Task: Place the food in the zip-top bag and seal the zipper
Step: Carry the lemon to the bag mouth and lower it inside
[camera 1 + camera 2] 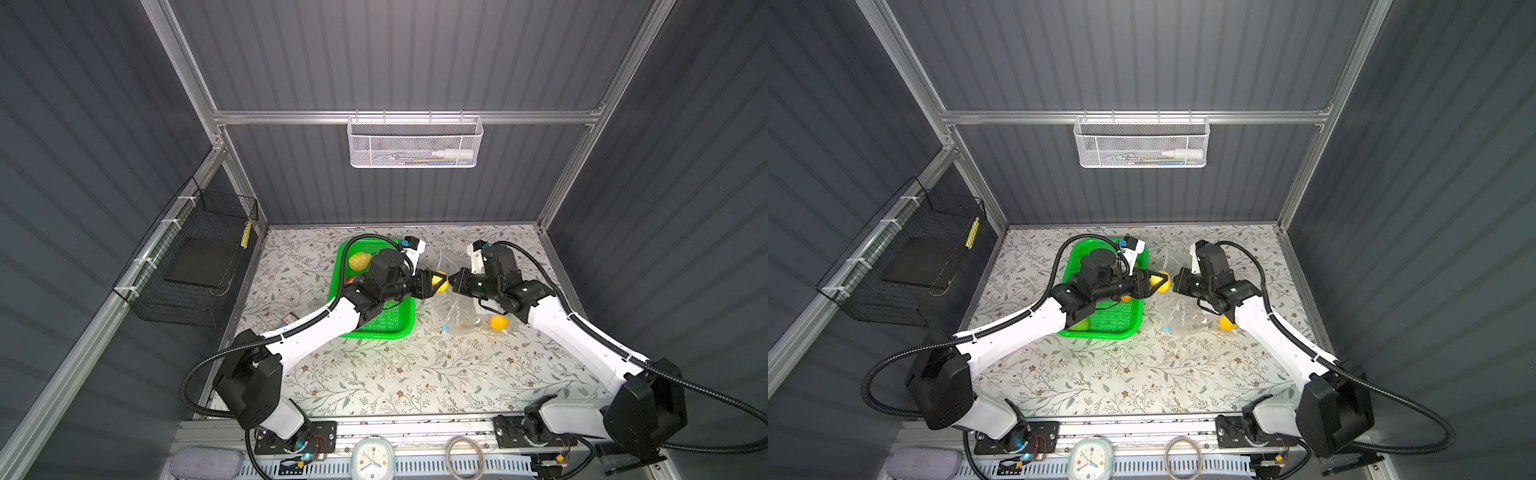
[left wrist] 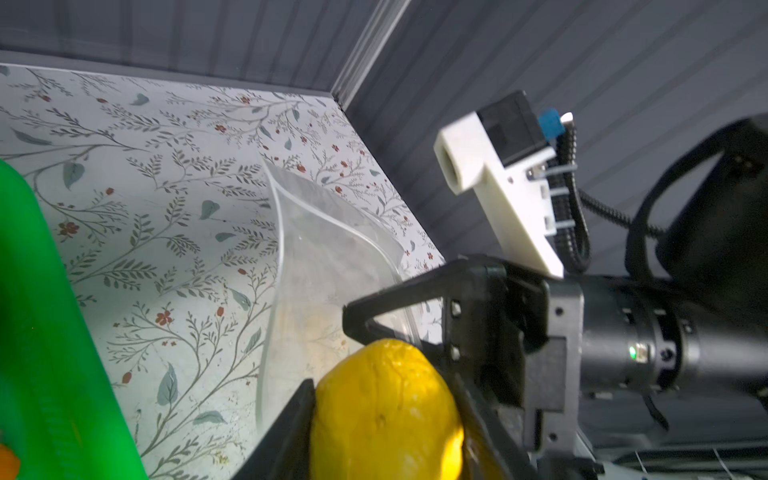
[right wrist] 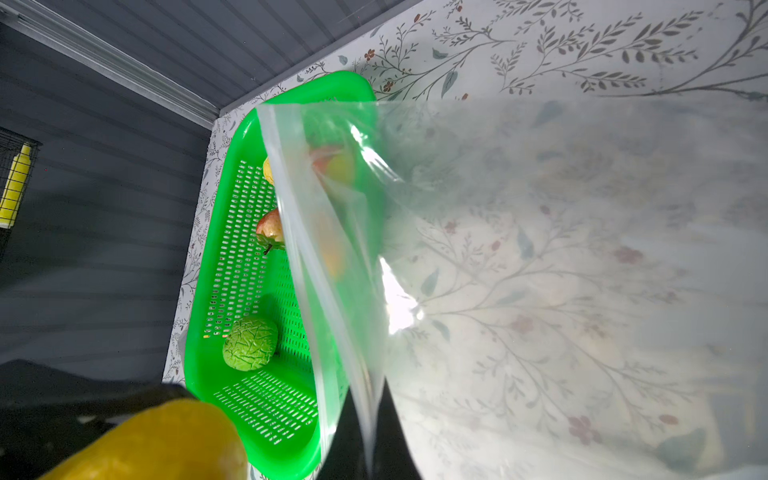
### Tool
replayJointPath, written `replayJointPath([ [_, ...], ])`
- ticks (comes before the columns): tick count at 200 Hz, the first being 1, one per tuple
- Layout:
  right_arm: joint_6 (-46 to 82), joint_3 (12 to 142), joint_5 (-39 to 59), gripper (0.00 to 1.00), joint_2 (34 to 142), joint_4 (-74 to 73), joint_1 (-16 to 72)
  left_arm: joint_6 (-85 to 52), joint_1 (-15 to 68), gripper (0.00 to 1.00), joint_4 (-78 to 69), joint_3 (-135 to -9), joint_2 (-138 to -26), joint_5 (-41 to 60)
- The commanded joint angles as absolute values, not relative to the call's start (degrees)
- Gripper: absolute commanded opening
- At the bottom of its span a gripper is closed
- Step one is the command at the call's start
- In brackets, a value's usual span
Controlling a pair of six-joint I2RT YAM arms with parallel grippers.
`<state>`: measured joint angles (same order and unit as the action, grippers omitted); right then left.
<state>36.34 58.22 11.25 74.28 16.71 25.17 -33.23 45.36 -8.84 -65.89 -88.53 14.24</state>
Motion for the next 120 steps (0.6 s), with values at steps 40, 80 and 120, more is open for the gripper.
replayJointPath([
  [40, 40.4, 55.9, 11.3, 0.00, 69.3, 13.8, 25.2, -38.4, 46.8, 0.50, -14.7, -65.0, -92.2, 9.9],
  [80, 41.0, 55.1, 10.8, 0.00, 67.9, 12.9, 25.2, -37.5, 47.6, 0.50, -11.8, -66.8, -93.7, 9.7],
  [120, 41.0, 55.0, 11.2, 0.00, 67.2, 12.8, 25.2, -35.2, 48.8, 0.50, -5.9, -68.8, -95.4, 7.3],
])
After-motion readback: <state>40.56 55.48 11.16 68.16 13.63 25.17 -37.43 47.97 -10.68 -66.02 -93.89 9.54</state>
